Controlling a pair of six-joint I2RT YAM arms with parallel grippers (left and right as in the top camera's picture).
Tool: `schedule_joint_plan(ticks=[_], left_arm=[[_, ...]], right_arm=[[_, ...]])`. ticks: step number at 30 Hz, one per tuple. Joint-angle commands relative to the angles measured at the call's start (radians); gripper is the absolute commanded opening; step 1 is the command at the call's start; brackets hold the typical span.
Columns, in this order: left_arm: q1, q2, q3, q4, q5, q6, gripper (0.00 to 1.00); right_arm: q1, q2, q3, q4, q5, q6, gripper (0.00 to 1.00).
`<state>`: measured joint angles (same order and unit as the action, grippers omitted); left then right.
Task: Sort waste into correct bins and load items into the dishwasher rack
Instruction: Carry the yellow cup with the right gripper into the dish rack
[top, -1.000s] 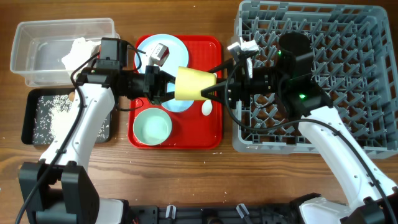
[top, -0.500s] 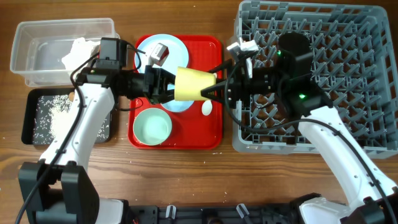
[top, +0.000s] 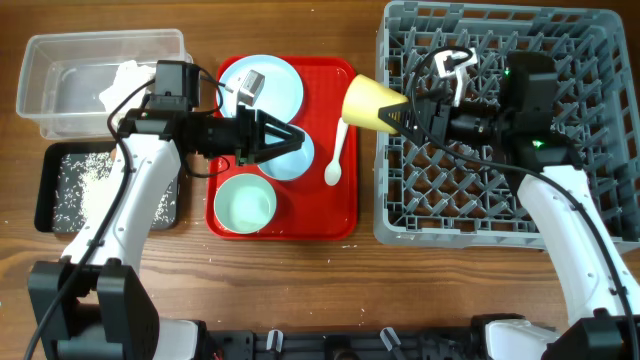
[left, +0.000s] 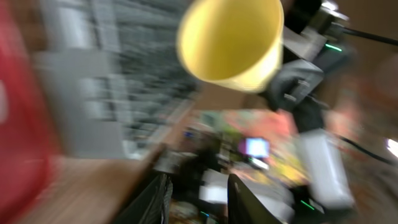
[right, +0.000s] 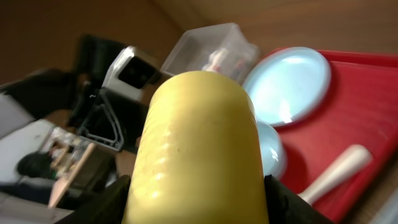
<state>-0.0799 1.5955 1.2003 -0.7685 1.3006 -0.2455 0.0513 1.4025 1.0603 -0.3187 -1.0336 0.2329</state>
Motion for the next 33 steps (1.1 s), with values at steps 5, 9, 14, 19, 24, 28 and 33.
schedule_joint_plan(ticks=[5, 9, 14, 19, 24, 28, 33], left_arm=[[-0.005, -0.011, 0.014, -0.026, -0.704, 0.006, 0.3], [-0.018, -0.011, 0.013, -0.043, -0.827, 0.006, 0.32], [-0.035, -0.011, 0.013, -0.045, -0.886, 0.006, 0.33], [-0.053, -0.011, 0.013, -0.047, -0.932, 0.006, 0.34], [-0.063, -0.009, 0.013, -0.051, -0.962, 0.006, 0.34], [-0.063, -0.008, 0.013, -0.05, -0.969, 0.006, 0.34], [-0.062, -0.008, 0.013, -0.051, -0.969, 0.006, 0.38]], right_arm=[[0.002, -0.152, 0.028, -0.239, 0.393, -0.024, 0.59], [0.007, -0.216, 0.035, -0.359, 0.481, -0.026, 0.58], [0.041, -0.245, 0.036, -0.5, 0.618, -0.02, 0.57], [0.083, -0.243, 0.036, -0.64, 0.753, 0.011, 0.56], [0.113, -0.243, 0.036, -0.753, 0.846, 0.043, 0.55], [0.152, -0.225, 0.035, -0.79, 0.901, 0.064, 0.55], [0.199, -0.138, 0.035, -0.779, 0.904, 0.063, 0.55]])
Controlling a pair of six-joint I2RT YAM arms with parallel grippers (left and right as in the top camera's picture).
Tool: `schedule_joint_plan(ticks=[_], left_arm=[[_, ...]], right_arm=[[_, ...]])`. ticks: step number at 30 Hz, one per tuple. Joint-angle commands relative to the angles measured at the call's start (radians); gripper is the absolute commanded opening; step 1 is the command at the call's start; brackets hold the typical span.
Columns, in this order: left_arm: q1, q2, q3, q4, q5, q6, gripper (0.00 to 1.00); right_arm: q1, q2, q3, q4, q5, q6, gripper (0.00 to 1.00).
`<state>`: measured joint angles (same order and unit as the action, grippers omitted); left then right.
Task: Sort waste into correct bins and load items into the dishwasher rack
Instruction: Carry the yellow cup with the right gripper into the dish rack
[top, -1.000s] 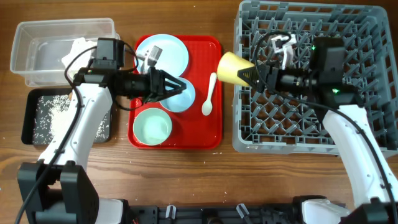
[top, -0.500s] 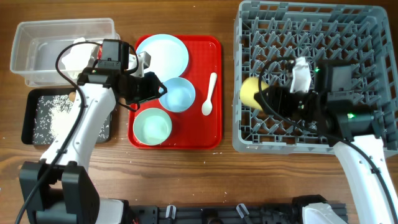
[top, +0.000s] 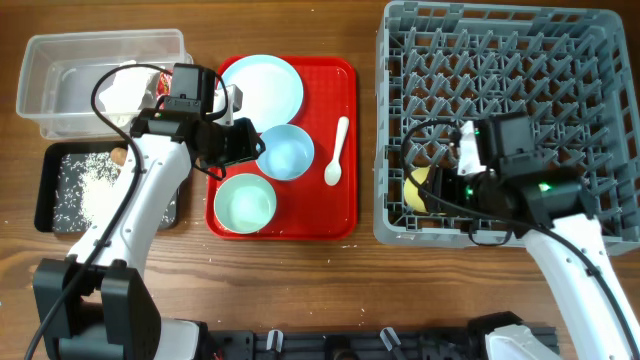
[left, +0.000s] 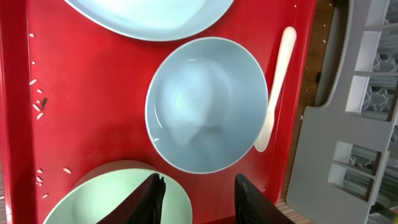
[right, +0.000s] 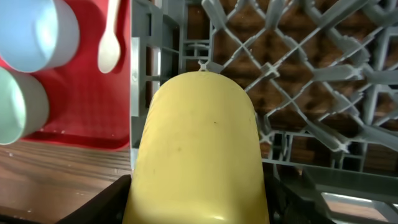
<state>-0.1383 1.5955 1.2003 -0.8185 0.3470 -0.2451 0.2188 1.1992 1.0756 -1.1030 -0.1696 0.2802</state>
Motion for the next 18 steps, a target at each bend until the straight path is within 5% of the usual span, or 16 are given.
schedule_joint_plan(ticks=[1, 6, 13, 18], left_arm=[[-0.004, -0.008, 0.013, -0.001, -0.016, 0.006, 0.38], [-0.004, -0.008, 0.013, -0.001, -0.016, 0.006, 0.38], [-0.004, -0.008, 0.013, 0.0, -0.016, 0.006, 0.39], [-0.004, -0.008, 0.013, 0.0, -0.016, 0.006, 0.4]], right_arm=[[0.04, 0.092, 0.02, 0.006, 0.041, 0.015, 0.55], [0.065, 0.205, 0.02, 0.02, 0.043, 0.019, 0.57], [0.064, 0.229, 0.039, 0.046, 0.038, 0.038, 0.99], [0.064, 0.229, 0.22, -0.019, 0.039, 0.056, 1.0]])
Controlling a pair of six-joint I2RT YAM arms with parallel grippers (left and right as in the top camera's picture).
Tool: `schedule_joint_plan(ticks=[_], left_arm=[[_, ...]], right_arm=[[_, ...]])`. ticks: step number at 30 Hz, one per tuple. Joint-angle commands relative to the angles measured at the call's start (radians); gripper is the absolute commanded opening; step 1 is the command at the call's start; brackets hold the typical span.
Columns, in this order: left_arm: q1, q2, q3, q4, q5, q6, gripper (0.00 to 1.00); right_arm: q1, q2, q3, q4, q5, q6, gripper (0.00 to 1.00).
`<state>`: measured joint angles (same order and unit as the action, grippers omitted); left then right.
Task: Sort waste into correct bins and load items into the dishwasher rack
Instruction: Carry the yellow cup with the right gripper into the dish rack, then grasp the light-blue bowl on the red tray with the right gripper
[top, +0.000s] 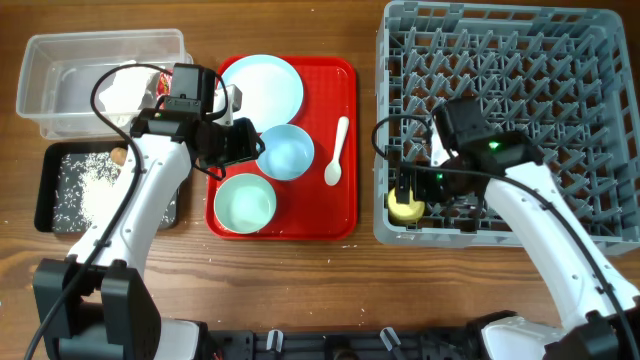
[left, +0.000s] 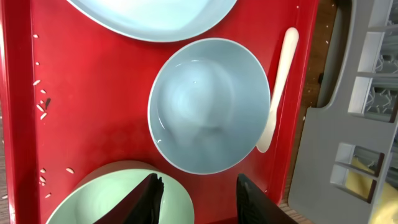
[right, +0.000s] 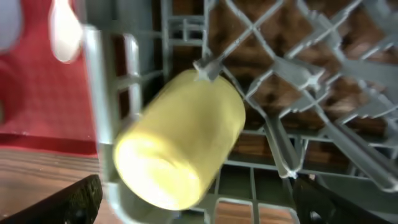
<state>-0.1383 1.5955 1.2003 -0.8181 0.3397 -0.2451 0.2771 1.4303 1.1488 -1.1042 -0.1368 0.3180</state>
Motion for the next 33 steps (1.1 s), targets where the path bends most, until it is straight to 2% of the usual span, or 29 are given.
schedule_joint_plan(ticks=[1, 5, 8, 11, 13, 14, 15, 17, 18, 19, 22, 28, 33], left_arm=[[-0.004, -0.008, 0.013, -0.001, -0.009, 0.006, 0.41], [-0.004, -0.008, 0.013, 0.004, -0.009, 0.006, 0.44], [0.006, -0.008, 0.014, 0.029, -0.008, 0.0, 0.45], [0.039, -0.008, 0.014, 0.054, -0.008, -0.033, 0.49], [0.079, -0.008, 0.014, 0.063, -0.009, -0.048, 0.57], [0.103, -0.008, 0.014, 0.064, -0.009, -0.048, 0.66], [0.123, -0.008, 0.014, 0.063, -0.009, -0.047, 0.77], [0.16, -0.008, 0.014, 0.063, -0.01, -0.047, 0.88], [0.18, -0.008, 0.014, 0.058, -0.01, -0.048, 0.98], [0.197, -0.008, 0.014, 0.05, -0.009, -0.048, 1.0], [0.22, -0.008, 0.014, 0.021, -0.009, -0.047, 1.0], [0.222, -0.008, 0.014, 0.021, -0.009, -0.048, 1.0], [0.222, -0.008, 0.014, 0.021, -0.009, -0.048, 1.0]], right_arm=[[0.007, -0.002, 0.196, -0.028, 0.004, 0.015, 1.0], [0.037, -0.003, 0.333, 0.029, -0.073, -0.023, 1.0], [0.092, 0.003, 0.332, 0.152, -0.104, -0.024, 1.0], [0.158, 0.056, 0.329, 0.235, -0.073, 0.051, 1.0], [0.215, 0.132, 0.329, 0.3, -0.039, 0.102, 0.99], [0.242, 0.174, 0.329, 0.33, -0.018, 0.127, 0.98], [0.27, 0.221, 0.329, 0.36, 0.003, 0.153, 0.94], [0.316, 0.31, 0.329, 0.402, 0.054, 0.224, 0.8], [0.335, 0.363, 0.329, 0.418, 0.088, 0.274, 0.74], [0.348, 0.411, 0.329, 0.428, 0.116, 0.328, 0.68], [0.352, 0.5, 0.329, 0.45, 0.113, 0.415, 0.62], [0.352, 0.621, 0.329, 0.5, 0.06, 0.422, 0.47], [0.352, 0.659, 0.329, 0.534, 0.031, 0.422, 0.18]])
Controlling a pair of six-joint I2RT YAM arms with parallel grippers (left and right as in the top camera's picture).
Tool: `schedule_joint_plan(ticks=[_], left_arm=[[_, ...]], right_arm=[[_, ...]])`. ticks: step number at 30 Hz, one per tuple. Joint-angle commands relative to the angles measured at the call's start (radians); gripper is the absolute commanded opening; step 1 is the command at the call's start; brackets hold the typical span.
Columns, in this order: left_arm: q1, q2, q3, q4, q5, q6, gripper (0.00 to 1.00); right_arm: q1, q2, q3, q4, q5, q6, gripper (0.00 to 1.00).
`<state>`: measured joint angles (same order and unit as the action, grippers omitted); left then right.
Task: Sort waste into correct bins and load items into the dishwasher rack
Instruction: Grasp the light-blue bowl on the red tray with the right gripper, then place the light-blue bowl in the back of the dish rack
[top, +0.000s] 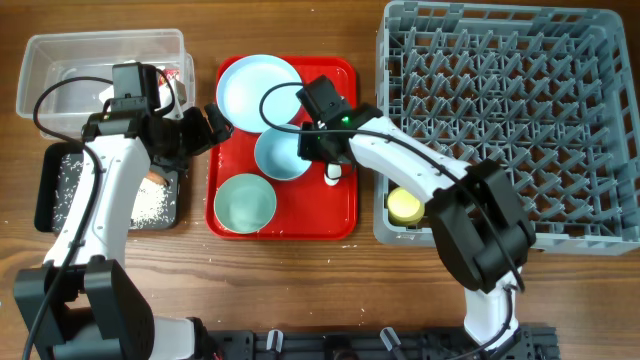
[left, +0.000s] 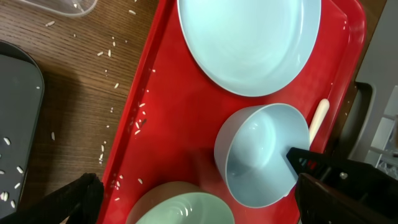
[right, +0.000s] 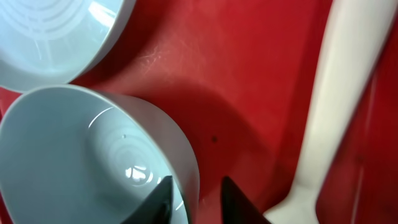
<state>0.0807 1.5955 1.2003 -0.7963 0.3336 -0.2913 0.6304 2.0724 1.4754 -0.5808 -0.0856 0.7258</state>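
Observation:
On the red tray (top: 345, 215) are a pale blue plate (top: 258, 90), a light blue bowl (top: 280, 155), a green bowl (top: 245, 203) and a white spoon (right: 323, 124). My right gripper (top: 318, 150) is shut on the blue bowl's right rim, one finger inside and one outside (right: 196, 190); the bowl (left: 261, 155) looks tipped. My left gripper (top: 212, 125) hangs wide open over the tray's left edge, holding nothing (left: 196, 186). A yellow cup (top: 404, 205) lies in the front left corner of the grey dishwasher rack (top: 500, 130).
A clear plastic bin (top: 60, 70) stands at the back left, with a black tray of rice grains (top: 60, 185) in front of it. Loose grains dot the wood and the red tray's left side. The right arm stretches from the rack across to the tray.
My right gripper has left the yellow cup in the rack and is now shut on the blue bowl's rim. My left gripper has moved off the bowls to the tray's left edge and opened wide.
My right gripper held the yellow cup in the air between tray and rack. Then it had the cup down in the rack's front left corner, then stood open beside it. The cup stays there; the right gripper now grips the blue bowl.

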Motion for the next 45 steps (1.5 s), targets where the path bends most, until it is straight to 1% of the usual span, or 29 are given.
schedule_joint_plan(ticks=[1, 3, 8, 11, 14, 16, 18, 19, 21, 22, 23, 26, 27, 29, 30, 32, 33, 35, 36, 39, 45], left_arm=[[0.003, -0.008, 0.014, 0.0, -0.003, -0.002, 1.0], [0.003, -0.008, 0.014, 0.0, -0.003, -0.002, 1.0], [0.003, -0.008, 0.014, 0.0, -0.003, -0.001, 1.0], [0.003, -0.008, 0.014, 0.0, -0.003, -0.001, 1.0], [0.003, -0.008, 0.014, 0.0, -0.003, -0.002, 1.0], [0.003, -0.008, 0.014, 0.0, -0.003, -0.002, 1.0], [0.003, -0.008, 0.014, 0.0, -0.003, -0.002, 1.0], [0.003, -0.008, 0.014, 0.0, -0.003, -0.002, 1.0], [0.003, -0.008, 0.014, 0.0, -0.003, -0.002, 1.0], [0.003, -0.008, 0.014, 0.0, -0.003, -0.002, 1.0], [0.003, -0.008, 0.014, 0.0, -0.003, -0.002, 1.0], [0.003, -0.008, 0.014, 0.0, -0.003, -0.002, 1.0], [0.003, -0.008, 0.014, 0.0, -0.003, -0.002, 1.0], [0.003, -0.008, 0.014, 0.0, -0.003, -0.002, 1.0], [0.003, -0.008, 0.014, 0.0, -0.003, -0.002, 1.0], [0.003, -0.008, 0.014, 0.0, -0.003, -0.002, 1.0], [0.003, -0.008, 0.014, 0.0, -0.003, -0.002, 1.0], [0.003, -0.008, 0.014, 0.0, -0.003, -0.002, 1.0], [0.003, -0.008, 0.014, 0.0, -0.003, -0.002, 1.0], [0.003, -0.008, 0.014, 0.0, -0.003, -0.002, 1.0], [0.003, -0.008, 0.014, 0.0, -0.003, -0.002, 1.0]], right_arm=[[-0.001, 0.017, 0.003, 0.008, -0.021, 0.014, 0.12], [-0.002, 0.017, 0.003, 0.007, -0.021, 0.014, 0.05], [-0.024, -0.031, 0.028, -0.05, -0.02, 0.01, 0.04], [-0.077, -0.149, 0.033, -0.079, -0.014, -0.024, 0.04], [-0.146, -0.297, 0.033, -0.124, 0.066, -0.027, 0.04], [-0.204, -0.422, 0.033, -0.157, 0.176, -0.046, 0.04], [-0.245, -0.506, 0.033, -0.179, 0.342, -0.046, 0.04], [-0.264, -0.546, 0.033, -0.19, 0.501, -0.047, 0.04], [-0.278, -0.562, 0.033, -0.178, 0.749, -0.086, 0.04], [-0.283, -0.55, 0.031, -0.146, 0.866, -0.135, 0.04], [-0.286, -0.526, 0.03, -0.093, 0.951, -0.218, 0.04], [-0.286, -0.421, 0.03, 0.135, 1.13, -0.514, 0.04], [-0.285, -0.352, 0.03, 0.288, 1.217, -0.685, 0.04], [-0.285, -0.251, 0.03, 0.491, 1.27, -0.937, 0.04], [-0.285, -0.203, 0.03, 0.577, 1.297, -1.039, 0.04], [-0.285, -0.12, 0.03, 0.719, 1.339, -1.203, 0.04], [-0.285, -0.085, 0.03, 0.777, 1.354, -1.261, 0.04], [-0.286, -0.03, 0.03, 0.868, 1.374, -1.356, 0.04], [-0.286, -0.007, 0.03, 0.898, 1.374, -1.381, 0.04], [-0.283, 0.044, 0.03, 0.912, 1.369, -1.39, 0.04], [-0.294, 0.056, 0.029, 0.909, 1.381, -1.378, 0.04]])
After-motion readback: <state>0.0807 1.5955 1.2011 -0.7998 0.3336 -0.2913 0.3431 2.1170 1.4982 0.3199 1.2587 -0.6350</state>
